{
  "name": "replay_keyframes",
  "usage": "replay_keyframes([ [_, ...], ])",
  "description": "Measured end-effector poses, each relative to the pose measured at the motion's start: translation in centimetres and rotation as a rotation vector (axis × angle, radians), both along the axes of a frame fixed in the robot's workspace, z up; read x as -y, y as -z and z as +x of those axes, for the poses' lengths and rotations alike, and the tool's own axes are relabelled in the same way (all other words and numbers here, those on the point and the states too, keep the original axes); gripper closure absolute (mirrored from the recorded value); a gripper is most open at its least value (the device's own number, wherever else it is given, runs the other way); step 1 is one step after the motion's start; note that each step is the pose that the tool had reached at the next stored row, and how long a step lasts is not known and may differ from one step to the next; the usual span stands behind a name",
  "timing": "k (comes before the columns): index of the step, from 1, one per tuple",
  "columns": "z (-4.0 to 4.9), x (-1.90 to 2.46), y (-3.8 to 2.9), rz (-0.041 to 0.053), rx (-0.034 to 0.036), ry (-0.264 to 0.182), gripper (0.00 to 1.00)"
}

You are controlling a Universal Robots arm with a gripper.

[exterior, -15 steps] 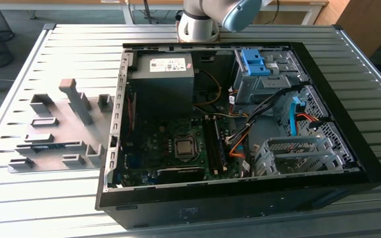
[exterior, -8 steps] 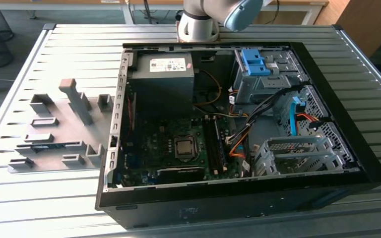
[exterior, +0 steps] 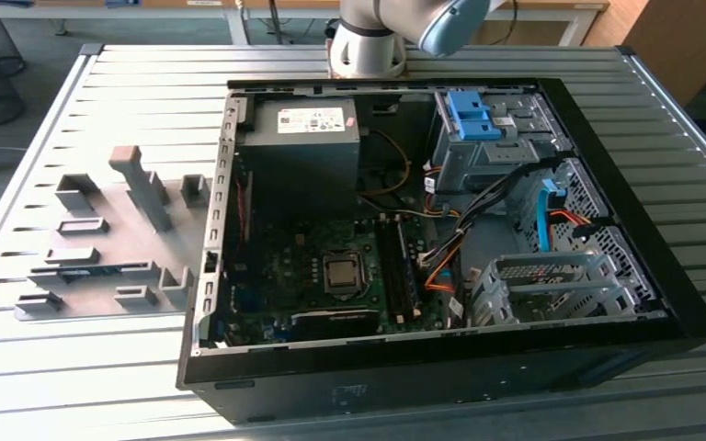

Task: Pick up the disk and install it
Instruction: 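Pick up the disk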

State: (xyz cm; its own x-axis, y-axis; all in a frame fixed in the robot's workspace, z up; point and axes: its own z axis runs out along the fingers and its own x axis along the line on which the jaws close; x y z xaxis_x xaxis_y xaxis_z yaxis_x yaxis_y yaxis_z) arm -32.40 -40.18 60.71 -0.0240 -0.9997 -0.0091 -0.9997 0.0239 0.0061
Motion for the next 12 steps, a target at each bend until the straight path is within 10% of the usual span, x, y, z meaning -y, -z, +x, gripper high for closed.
replay_keyframes([
  [12,5.48,0.16,0.31,0.0000,0.0001,0.000,0.63],
])
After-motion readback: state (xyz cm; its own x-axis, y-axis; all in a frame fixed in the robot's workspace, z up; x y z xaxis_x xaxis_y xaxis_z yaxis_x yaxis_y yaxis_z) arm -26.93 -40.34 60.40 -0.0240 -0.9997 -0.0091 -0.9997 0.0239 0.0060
